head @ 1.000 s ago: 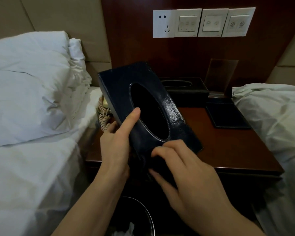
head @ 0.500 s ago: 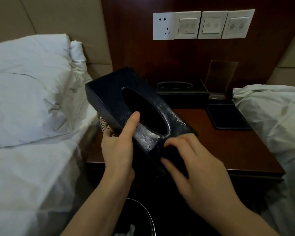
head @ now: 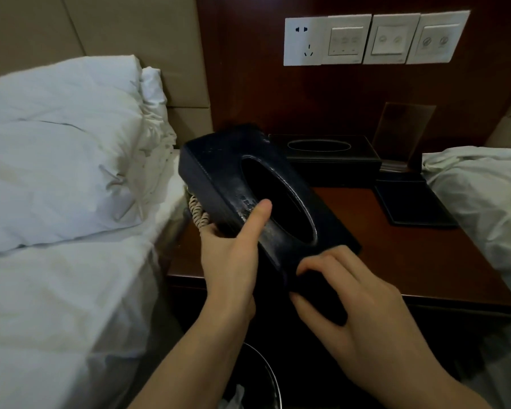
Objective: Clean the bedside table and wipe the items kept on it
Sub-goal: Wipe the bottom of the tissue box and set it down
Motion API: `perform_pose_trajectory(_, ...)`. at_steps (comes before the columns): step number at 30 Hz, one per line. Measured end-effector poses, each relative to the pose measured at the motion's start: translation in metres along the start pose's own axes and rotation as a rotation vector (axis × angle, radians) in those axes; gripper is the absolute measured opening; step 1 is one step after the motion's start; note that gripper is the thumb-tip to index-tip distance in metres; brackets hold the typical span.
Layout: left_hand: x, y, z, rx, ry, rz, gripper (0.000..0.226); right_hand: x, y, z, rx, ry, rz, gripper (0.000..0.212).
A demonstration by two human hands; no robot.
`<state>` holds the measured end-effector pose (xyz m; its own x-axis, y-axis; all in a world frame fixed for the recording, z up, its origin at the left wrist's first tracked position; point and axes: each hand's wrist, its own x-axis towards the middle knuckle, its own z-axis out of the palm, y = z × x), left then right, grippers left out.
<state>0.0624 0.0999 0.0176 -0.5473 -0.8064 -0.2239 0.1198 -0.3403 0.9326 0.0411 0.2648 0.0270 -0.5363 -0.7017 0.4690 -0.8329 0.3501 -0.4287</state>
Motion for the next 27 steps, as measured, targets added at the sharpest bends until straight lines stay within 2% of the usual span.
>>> perform_pose_trajectory(3,-0.012,-0.007,0.006,0.027,-0.044,-0.075,0.076,0.015,-0.007,0.005,0.025,0.056,0.033,0.028)
perform_pose_trajectory(6,-0.012,-0.003,0.004,-0.027,-0.086,-0.169,0.072,0.017,-0.01,0.002,0.029,0.024,0.019,0.029)
perform_pose_trajectory(8,-0.006,0.005,-0.001,-0.058,-0.086,-0.136,0.076,0.011,-0.008,-0.002,0.025,-0.029,0.005,0.028)
perform_pose_trajectory(10,-0.003,0.011,-0.006,-0.075,-0.081,-0.094,0.07,0.003,-0.005,-0.003,0.006,-0.034,-0.005,0.032)
perform_pose_trajectory(15,-0.019,0.008,-0.001,-0.004,-0.104,0.0,0.064,0.006,-0.005,0.006,0.073,0.064,0.034,0.031)
perform_pose_trajectory(18,-0.026,0.008,0.006,-0.011,-0.146,-0.068,0.057,0.017,-0.01,0.009,0.123,0.133,0.05,0.033)
perform_pose_trajectory(21,-0.019,0.01,0.001,-0.058,-0.169,-0.145,0.061,0.018,-0.008,0.005,0.132,0.057,0.043,0.031)
perform_pose_trajectory(24,-0.013,0.015,-0.007,-0.076,-0.18,-0.155,0.059,0.011,-0.002,-0.002,0.109,-0.041,0.009,0.025)
perform_pose_trajectory(27,-0.011,0.018,-0.009,-0.082,-0.169,-0.137,0.063,0.007,0.003,-0.01,0.092,-0.071,-0.023,0.026)
